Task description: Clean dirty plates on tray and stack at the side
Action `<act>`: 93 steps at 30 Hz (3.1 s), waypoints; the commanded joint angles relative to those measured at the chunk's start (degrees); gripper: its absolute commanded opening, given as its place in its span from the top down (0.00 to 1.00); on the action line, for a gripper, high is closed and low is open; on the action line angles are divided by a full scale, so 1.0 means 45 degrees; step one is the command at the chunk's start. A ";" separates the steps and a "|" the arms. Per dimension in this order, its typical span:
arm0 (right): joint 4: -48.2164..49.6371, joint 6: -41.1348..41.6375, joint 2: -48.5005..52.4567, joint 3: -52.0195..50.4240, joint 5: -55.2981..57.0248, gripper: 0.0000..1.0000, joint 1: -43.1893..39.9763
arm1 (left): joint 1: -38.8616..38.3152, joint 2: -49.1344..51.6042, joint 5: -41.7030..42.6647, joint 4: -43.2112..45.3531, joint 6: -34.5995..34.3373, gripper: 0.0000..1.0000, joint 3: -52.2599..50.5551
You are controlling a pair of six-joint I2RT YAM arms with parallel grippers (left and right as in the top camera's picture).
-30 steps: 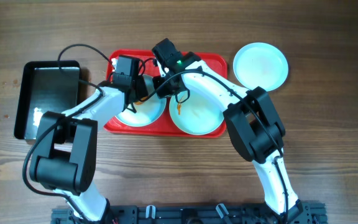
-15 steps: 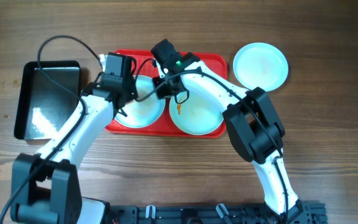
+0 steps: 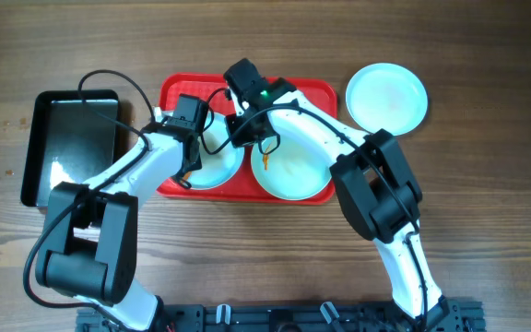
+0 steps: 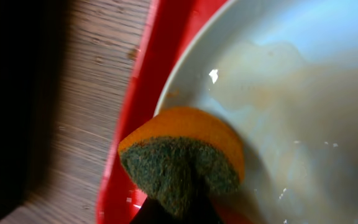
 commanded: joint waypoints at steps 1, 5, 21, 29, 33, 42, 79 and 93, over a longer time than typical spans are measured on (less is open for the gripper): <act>-0.0063 -0.0262 0.0209 0.0092 0.0486 0.96 -0.0107 | 0.0087 -0.0549 -0.1933 -0.0160 0.0481 0.96 0.0699; -0.0107 -0.0267 0.0024 0.0291 0.0792 0.96 -0.0107 | 0.0194 -0.2832 0.1685 -0.0117 -0.0641 0.96 0.1443; 0.0816 -0.6479 -0.5173 0.0491 1.1055 0.96 0.0432 | 0.0675 -0.4231 0.4061 -0.3487 -0.0899 0.96 0.1428; 0.4435 -1.1604 -0.5187 0.0491 1.5620 0.96 0.2599 | 0.0670 -0.4197 0.4119 -0.3444 -0.0903 0.96 0.1428; 0.4260 -1.1531 -0.5187 0.0486 1.5844 0.96 0.2764 | 0.0670 -0.4187 0.4119 -0.3444 -0.0903 0.96 0.1428; 0.0058 -0.2599 -0.5119 0.0476 0.8126 0.95 0.0194 | 0.0670 -0.4187 0.4119 -0.3449 -0.0903 0.96 0.1418; -0.0461 0.1807 -0.4789 -0.3497 0.1311 0.80 -1.1623 | 0.0661 -0.4090 0.6781 0.1132 -0.1190 0.96 -0.1229; -0.4813 0.0248 -0.4838 -0.3691 -0.1098 0.41 -0.6348 | 0.0661 -0.4090 0.6785 0.1258 -0.1190 0.96 -0.1229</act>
